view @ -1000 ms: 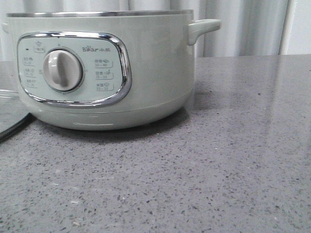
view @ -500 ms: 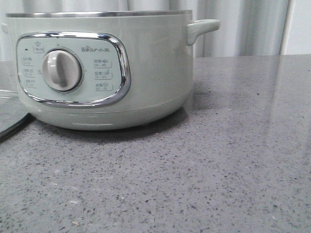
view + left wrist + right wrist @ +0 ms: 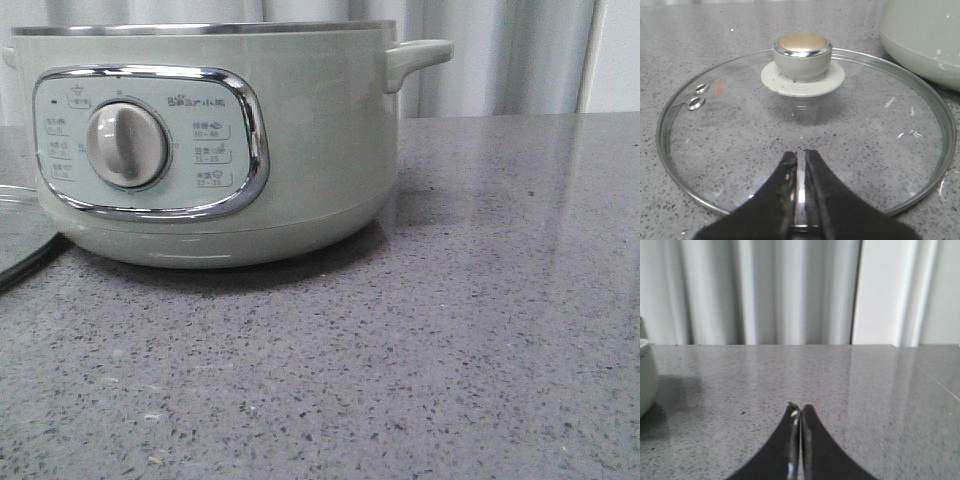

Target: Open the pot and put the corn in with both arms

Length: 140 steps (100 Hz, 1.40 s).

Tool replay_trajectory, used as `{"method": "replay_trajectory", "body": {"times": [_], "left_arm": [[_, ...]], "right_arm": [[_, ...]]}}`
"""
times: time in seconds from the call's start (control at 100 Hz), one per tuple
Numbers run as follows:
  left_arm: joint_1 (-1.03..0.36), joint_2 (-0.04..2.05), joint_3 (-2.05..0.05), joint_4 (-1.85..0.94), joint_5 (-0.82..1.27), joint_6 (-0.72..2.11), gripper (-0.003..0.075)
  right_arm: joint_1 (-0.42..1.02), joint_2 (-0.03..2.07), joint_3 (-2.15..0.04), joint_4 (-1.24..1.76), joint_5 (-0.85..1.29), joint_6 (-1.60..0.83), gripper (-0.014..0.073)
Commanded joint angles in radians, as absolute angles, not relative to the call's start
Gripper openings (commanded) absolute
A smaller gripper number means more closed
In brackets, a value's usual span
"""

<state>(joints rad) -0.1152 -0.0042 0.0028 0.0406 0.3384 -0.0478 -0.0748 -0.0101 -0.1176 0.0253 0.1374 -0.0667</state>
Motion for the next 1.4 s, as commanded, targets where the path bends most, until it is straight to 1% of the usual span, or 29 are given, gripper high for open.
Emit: {"method": "replay_trajectory", "body": {"times": [0.0,0.21,0.49,0.73,1.39], "left_arm": [[-0.115,-0.038,0.009,0.033,0.308,-0.046,-0.002],[-0.115,-0.038,0.009,0.033,0.308,-0.046,-0.002],[-0.115,-0.038,0.009,0.033,0.308,-0.046,-0.002],[-0.115,-0.038,0.009,0.033,0.308,-0.046,-0.002],[-0.115,-0.038,0.009,0.033,0.308,-0.046,-0.002]], "right_arm": [[-0.112,-0.011,-0.099,0.07,0.015,-0.061,-0.0074],[-0.129,-0.031,0.032,0.072,-0.033,0.008,-0.0074],[-0.129,-0.031,0.032,-0.039,0.093,0.011,-0.0074],[-0.129,-0.031,0.032,-0.044,0.298,-0.01,-0.0074],[-0.129,-0.031,0.032,-0.044,0.297,-0.028,-0.0074]]}}
